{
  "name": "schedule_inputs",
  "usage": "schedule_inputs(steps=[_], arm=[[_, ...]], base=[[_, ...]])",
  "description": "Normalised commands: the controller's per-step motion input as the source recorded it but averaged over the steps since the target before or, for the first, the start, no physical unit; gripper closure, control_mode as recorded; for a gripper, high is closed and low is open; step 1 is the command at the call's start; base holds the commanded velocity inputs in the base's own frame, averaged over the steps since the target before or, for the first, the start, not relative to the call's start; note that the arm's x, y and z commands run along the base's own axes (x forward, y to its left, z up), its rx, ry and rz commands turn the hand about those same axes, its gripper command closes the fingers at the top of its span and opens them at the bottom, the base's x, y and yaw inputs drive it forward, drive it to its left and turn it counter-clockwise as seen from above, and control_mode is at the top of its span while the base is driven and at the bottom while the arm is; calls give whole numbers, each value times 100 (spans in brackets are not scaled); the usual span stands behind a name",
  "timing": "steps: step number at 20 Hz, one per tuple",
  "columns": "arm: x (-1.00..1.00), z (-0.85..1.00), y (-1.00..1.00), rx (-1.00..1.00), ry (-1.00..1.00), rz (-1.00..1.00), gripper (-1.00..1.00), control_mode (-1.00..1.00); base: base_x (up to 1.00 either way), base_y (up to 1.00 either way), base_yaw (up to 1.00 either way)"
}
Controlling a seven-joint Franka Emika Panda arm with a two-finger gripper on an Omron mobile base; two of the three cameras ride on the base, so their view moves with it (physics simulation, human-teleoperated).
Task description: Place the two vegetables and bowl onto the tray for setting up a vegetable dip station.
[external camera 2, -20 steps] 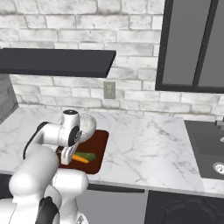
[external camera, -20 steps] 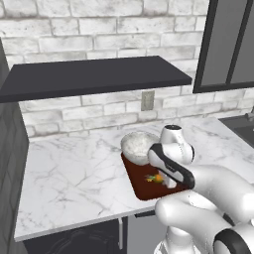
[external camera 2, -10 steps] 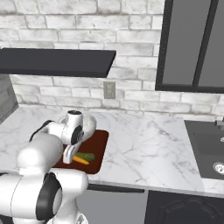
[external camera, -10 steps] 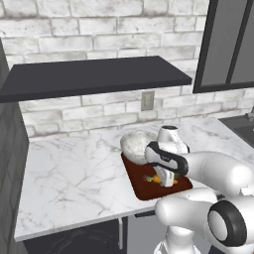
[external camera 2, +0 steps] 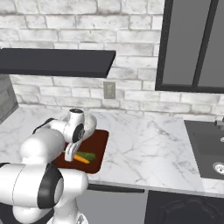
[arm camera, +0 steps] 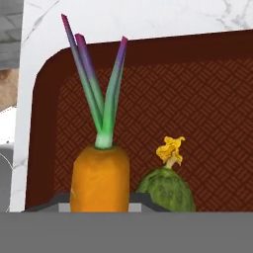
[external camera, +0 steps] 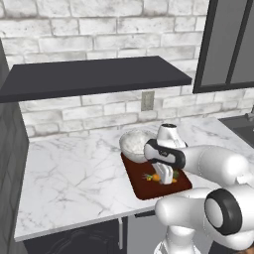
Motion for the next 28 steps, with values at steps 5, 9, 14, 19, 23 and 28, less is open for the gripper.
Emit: schedule_inputs(steps=[5, 9, 14, 19, 23, 28], arm=[[-7, -35, 8, 0, 4, 0, -100, -100], [-1, -22, 0, 3, 7, 0, -100, -100], [-3, -5, 1, 4, 9, 0, -100, -100], [-6, 14, 2, 1, 0, 0, -100, -100], [-22, 26, 6, 0, -1, -1, -100, -100], [-33, 27, 6, -4, -4, -7, -100, -100]], base=[[0, 0, 0], [0, 0, 0], [0, 0, 0], [0, 0, 0], [0, 0, 0], [0, 0, 0]])
